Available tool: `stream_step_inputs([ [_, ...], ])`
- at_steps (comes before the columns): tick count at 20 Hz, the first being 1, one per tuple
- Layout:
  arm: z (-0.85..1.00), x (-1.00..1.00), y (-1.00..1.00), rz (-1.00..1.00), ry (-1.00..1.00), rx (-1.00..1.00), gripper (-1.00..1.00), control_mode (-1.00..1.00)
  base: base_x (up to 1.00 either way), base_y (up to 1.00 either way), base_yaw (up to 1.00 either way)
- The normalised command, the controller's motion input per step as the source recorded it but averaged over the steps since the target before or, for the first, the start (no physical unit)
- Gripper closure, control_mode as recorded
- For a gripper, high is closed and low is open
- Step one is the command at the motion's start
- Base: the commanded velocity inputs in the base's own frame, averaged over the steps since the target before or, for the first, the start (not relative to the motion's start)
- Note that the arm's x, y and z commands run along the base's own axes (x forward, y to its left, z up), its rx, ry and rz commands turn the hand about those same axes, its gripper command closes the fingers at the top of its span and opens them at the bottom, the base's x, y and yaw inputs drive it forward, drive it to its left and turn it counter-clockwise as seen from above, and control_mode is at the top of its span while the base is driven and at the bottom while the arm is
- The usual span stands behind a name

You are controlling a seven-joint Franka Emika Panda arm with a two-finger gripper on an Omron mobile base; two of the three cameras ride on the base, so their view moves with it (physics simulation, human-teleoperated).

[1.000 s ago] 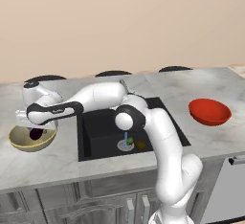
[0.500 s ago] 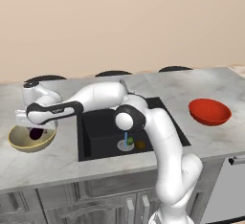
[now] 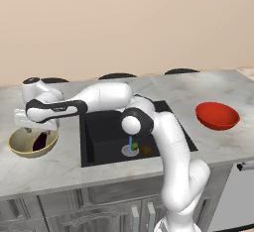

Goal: Pick the avocados from the sink and place them in one bowl. Place the eggplant in the other bowl. Then turn off the sink faucet.

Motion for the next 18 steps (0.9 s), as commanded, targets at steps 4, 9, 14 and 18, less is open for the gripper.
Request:
stream_step_inputs([
  [4, 0.47, -0.28, -0.27, 0.00, 0.00, 0.00, -1.00, -1.00, 0.00, 0.00, 0.00],
  [9, 0.29, -0.44, -0.57, 0.00, 0.00, 0.00, -1.00, -1.00, 0.00, 0.00, 0.00],
  [14, 0.05, -0.43, -0.74, 0.00, 0.00, 0.00, -1.00, -1.00, 0.00, 0.00, 0.00],
  [18, 0.00, -0.13, -0.87, 0.00, 0.00, 0.00, -1.00, -1.00, 0.00, 0.00, 0.00],
])
